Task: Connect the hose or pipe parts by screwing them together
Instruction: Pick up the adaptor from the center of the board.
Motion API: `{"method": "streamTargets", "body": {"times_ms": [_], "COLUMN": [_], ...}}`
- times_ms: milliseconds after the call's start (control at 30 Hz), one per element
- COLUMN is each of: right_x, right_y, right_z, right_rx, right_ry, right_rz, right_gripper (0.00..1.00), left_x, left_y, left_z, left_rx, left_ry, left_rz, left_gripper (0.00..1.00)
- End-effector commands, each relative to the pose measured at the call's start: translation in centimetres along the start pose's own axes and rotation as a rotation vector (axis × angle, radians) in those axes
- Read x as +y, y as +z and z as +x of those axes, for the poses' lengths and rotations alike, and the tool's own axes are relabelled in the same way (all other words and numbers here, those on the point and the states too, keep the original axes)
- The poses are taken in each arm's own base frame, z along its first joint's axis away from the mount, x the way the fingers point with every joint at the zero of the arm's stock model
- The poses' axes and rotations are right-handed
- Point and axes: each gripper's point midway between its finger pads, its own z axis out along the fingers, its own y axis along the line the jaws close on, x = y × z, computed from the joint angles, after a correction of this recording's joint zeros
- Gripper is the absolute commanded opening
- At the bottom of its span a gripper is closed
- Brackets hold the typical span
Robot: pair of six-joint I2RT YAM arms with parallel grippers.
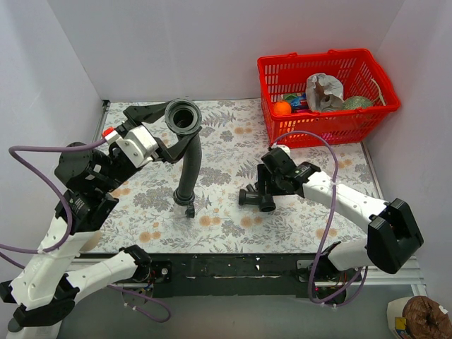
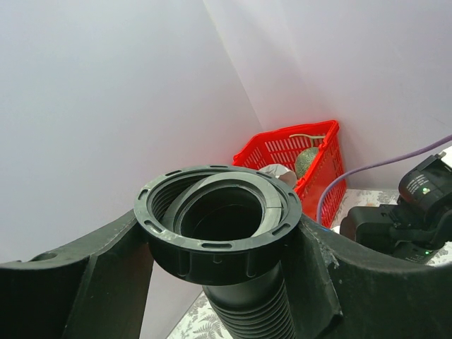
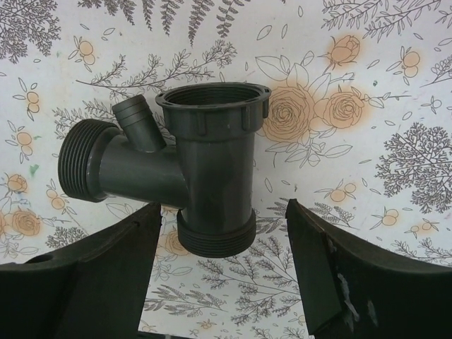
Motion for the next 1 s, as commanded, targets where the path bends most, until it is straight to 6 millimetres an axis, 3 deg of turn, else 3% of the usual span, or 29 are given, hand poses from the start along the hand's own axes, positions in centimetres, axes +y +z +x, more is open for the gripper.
{"method": "streamTargets", "body": {"times_ms": [0, 300, 533, 700, 833, 900, 967], "right_x": [0.3, -0.3, -0.2, -0.6, -0.6, -0.5, 0.2], "right_y": [1.4, 5.3, 6.8, 7.3, 7.4, 7.3, 6.3], "right_z": [-0.2, 1.3, 3.0, 4.9, 5.7, 5.6, 3.9], "right_rx": [0.009, 0.071, 0.139, 0.166, 0.183, 0.182, 0.138], "right_ry": [-0.014, -0.013, -0.004, 0.029, 0.046, 0.048, 0.054], "right_rz": [-0.005, 0.038, 0.035, 0.031, 0.024, 0.018, -0.011], "right_gripper": [0.79, 0.79, 0.73, 0.46, 0.02, 0.01, 0.01], "left_x": [0.6, 0.3, 0.4, 0.2, -0.3, -0.5, -0.9], "left_y": [-0.8, -0.9, -1.0, -1.2, -1.2, -1.2, -1.4], "left_z": [-2.5, -3.0, -3.3, -3.0, -2.8, -2.9, -2.7], "left_rx": [-0.062, -0.072, -0.074, -0.068, -0.066, -0.067, -0.063], "left_ry": [0.013, -0.005, -0.002, -0.001, -0.029, -0.062, -0.098], "left_rz": [-0.011, 0.009, 0.010, 0.012, 0.032, 0.039, 0.046], "left_gripper": [0.23, 0.23, 0.24, 0.24, 0.24, 0.25, 0.30]}}
